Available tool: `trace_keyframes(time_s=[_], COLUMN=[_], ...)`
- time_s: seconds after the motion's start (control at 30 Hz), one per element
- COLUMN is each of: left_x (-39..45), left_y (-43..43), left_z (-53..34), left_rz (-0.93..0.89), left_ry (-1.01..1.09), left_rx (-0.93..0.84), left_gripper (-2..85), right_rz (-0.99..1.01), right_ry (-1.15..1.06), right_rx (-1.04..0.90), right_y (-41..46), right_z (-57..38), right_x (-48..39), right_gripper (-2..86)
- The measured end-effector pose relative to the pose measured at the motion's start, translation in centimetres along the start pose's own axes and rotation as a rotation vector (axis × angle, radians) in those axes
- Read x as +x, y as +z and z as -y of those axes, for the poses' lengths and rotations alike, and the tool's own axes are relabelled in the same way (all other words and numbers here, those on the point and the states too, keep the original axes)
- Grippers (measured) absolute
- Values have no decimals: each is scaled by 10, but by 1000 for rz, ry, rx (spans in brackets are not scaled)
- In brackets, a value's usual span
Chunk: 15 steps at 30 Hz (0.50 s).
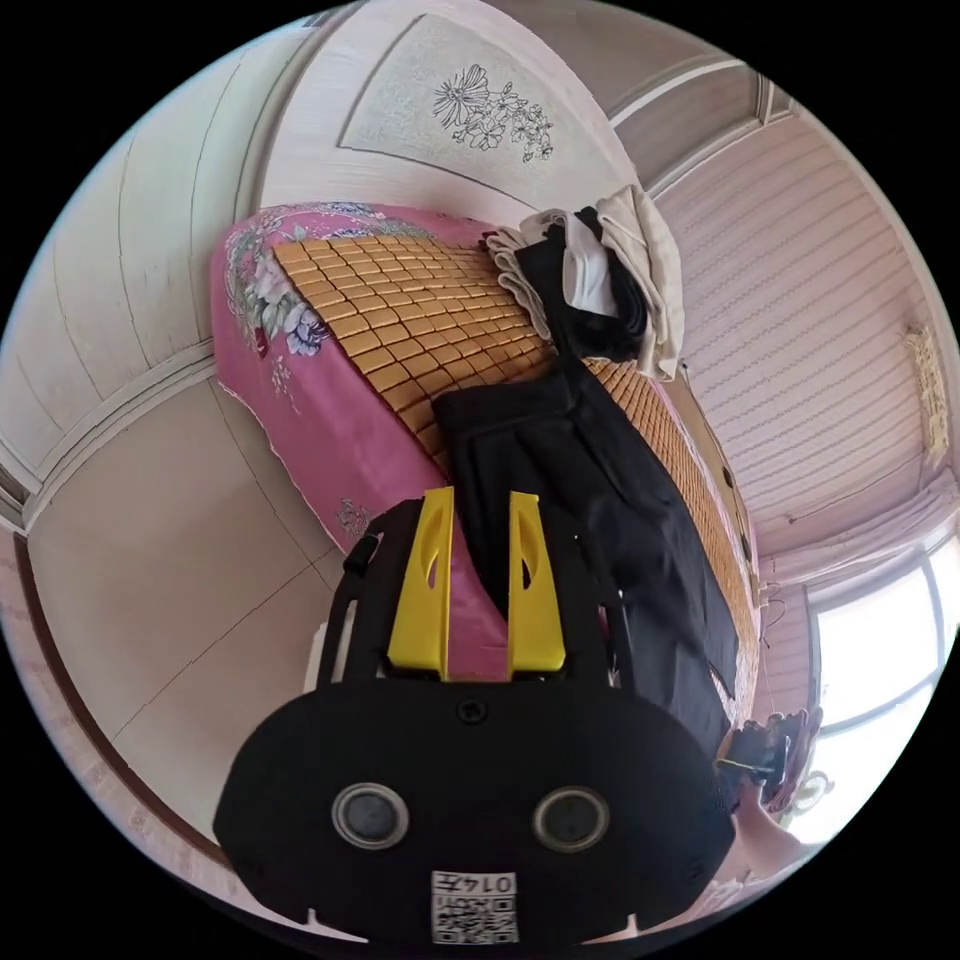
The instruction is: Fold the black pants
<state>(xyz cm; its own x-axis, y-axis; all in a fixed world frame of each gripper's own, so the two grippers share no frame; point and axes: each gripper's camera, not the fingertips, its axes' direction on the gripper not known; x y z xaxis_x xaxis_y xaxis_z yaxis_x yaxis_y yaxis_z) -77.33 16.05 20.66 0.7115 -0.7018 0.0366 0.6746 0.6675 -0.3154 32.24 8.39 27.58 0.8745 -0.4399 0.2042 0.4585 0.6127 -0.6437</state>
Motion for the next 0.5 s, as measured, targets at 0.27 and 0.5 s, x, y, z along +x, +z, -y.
trace_keyframes(time_s=[0.27,0.5], left_x=[-24,-63], left_y=[8,9], left_z=[-6,-26], left_rz=[-43,-158], left_ry=[55,-81], left_rx=[63,51], left_gripper=[2,60], right_rz=[-95,9], right_ry=[-202,-103], right_rx=[112,71], right_y=[-47,-15], right_z=[23,-1], right_x=[-78,-63], right_gripper=[-8,33])
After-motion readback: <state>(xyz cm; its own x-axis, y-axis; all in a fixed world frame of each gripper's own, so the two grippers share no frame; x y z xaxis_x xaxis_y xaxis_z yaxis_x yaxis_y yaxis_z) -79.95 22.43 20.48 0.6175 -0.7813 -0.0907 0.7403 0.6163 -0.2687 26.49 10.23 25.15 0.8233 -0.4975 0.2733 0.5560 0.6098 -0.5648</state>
